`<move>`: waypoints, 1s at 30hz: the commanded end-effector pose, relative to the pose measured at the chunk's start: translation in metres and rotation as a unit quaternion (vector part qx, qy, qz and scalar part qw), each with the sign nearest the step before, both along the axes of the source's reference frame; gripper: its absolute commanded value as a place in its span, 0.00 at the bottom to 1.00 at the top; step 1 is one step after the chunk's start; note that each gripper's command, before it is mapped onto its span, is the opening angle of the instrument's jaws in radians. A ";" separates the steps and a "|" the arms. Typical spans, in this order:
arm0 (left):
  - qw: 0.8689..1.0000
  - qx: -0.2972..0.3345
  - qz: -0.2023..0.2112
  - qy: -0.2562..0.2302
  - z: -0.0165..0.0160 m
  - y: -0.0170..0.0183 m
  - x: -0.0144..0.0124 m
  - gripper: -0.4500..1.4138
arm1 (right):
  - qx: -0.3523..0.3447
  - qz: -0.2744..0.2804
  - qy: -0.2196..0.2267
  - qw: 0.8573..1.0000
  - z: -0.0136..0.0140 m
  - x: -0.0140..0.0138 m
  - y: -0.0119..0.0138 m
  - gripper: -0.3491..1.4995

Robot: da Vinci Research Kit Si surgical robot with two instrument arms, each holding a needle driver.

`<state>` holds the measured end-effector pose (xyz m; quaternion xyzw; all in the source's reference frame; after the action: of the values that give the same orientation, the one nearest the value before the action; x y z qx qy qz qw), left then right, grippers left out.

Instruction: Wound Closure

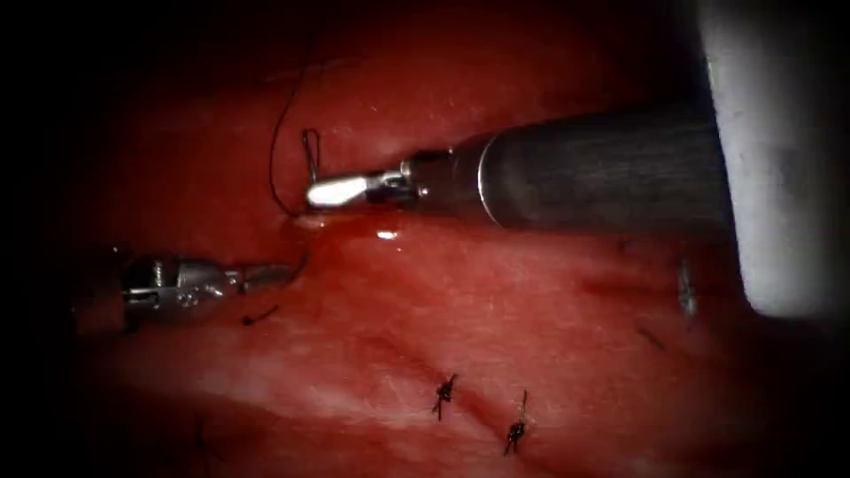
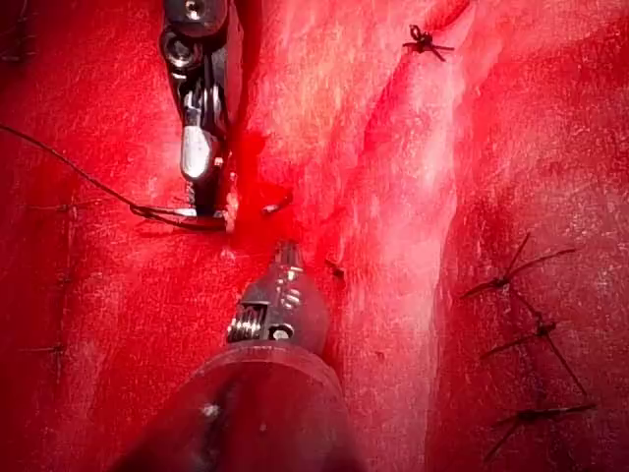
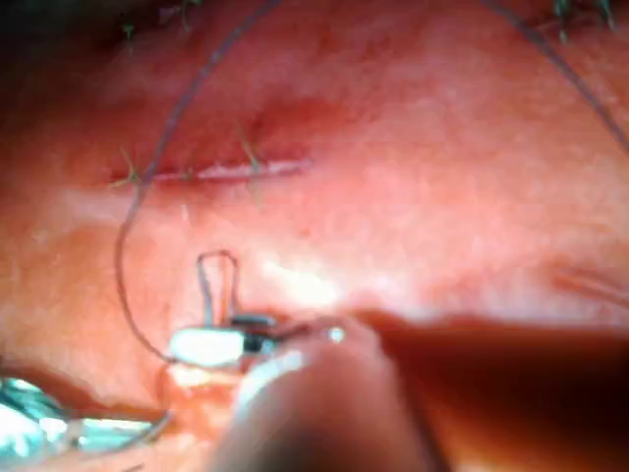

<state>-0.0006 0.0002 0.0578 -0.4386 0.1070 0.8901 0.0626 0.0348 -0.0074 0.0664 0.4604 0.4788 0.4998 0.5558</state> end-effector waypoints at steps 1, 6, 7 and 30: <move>1.000 -0.001 0.003 0.000 0.0008 0.0000 -0.0006 0.11 | -0.003 0.000 -0.003 1.000 0.0005 -0.0001 -0.0002 0.83; 0.999 -0.019 0.001 -0.043 0.0005 0.0006 -0.0011 0.22 | -0.031 0.007 -0.014 0.999 -0.0003 -0.0023 0.0009 0.81; 0.998 -0.024 -0.001 -0.053 0.0005 0.0007 -0.0012 0.23 | -0.033 0.008 -0.016 0.999 -0.0003 -0.0026 0.0010 0.80; 0.989 0.012 0.006 -0.145 0.0001 0.0018 -0.0033 0.00 | -0.126 -0.012 -0.013 0.992 0.0010 -0.0026 -0.0021 0.67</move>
<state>-0.0033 0.0020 0.0573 -0.5659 0.0777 0.8166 0.0825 0.0315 -0.0084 0.0668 0.3797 0.5276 0.4294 0.6269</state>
